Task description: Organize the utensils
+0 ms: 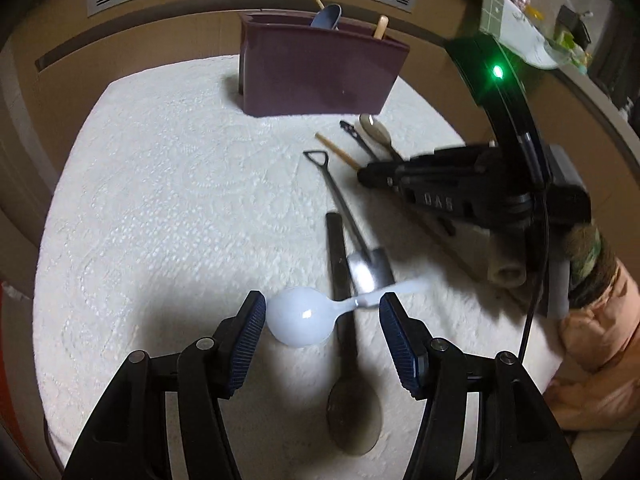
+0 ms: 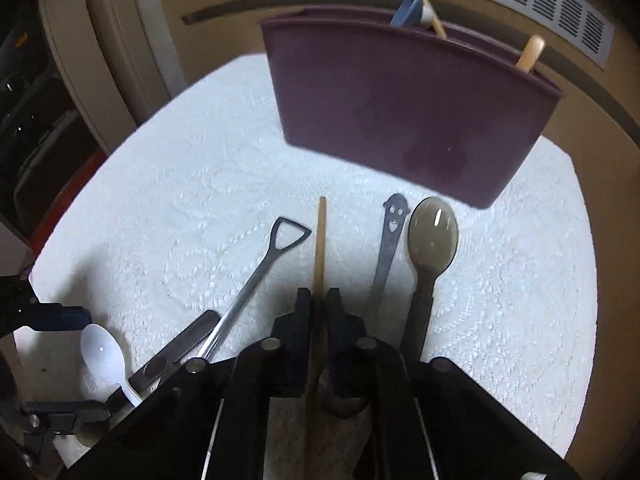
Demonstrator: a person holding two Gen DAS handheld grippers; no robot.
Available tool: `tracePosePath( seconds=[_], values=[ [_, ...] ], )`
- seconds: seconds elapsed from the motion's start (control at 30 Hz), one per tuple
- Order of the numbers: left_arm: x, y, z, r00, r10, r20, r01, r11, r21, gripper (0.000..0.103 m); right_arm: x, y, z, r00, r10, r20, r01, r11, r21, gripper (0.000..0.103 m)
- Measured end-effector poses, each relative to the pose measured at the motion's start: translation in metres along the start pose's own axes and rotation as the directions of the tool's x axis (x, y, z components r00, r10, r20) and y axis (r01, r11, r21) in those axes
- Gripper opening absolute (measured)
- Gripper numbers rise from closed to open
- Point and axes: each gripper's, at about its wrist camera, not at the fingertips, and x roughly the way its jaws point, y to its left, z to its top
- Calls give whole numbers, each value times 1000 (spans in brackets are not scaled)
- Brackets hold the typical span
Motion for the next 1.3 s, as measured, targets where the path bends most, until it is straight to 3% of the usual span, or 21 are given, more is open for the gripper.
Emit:
tracePosePath(
  seconds=[0.17, 0.23, 0.37, 0.53, 0.67, 0.73, 0.83, 0.93, 1.0, 1.2, 1.3],
  values=[
    [18, -8, 20, 1000, -16, -13, 16, 1000, -1, 58, -26, -14, -17, 999, 18, 32, -20, 998, 56, 5],
    [25, -14, 25, 1000, -15, -25, 15, 1000, 18, 50, -40, -24, -28, 998, 17, 56, -22, 996, 88, 5],
    [32, -22, 39, 999, -33, -42, 34, 999, 27, 50, -56, -34, -45, 996, 17, 88, -28, 992, 126, 5],
    [37, -29, 43, 998, 13, -57, -10, 998, 56, 50, -59, -46, -51, 994, 14, 110, -33, 984, 173, 5],
    [23, -8, 41, 995, 97, -7, -97, 995, -25, 50, -58, -56, -56, 994, 14, 106, -36, 977, 208, 5],
    [17, 7, 39, 993, 119, -24, -121, 988, -97, 50, -58, -54, -56, 994, 13, 108, -36, 977, 209, 5],
    [14, 16, 27, 994, 3, -108, -21, 986, -167, 50, -58, -50, -57, 993, 13, 113, -35, 979, 199, 5],
    [23, 7, 13, 969, -139, -205, 91, 970, -226, 50, -60, -47, -58, 993, 8, 117, -30, 982, 187, 5],
    [34, 0, 11, 958, -168, -231, 109, 962, -249, 51, -62, -47, -59, 993, -4, 122, -19, 983, 184, 5],
    [51, -24, 35, 988, -70, -139, 31, 963, -268, 55, -70, -48, -66, 989, -63, 132, 39, 983, 178, 5],
    [62, -42, 44, 997, -2, -81, -15, 978, -210, 55, -73, -50, -72, 986, -102, 135, 76, 980, 184, 5]
  ],
)
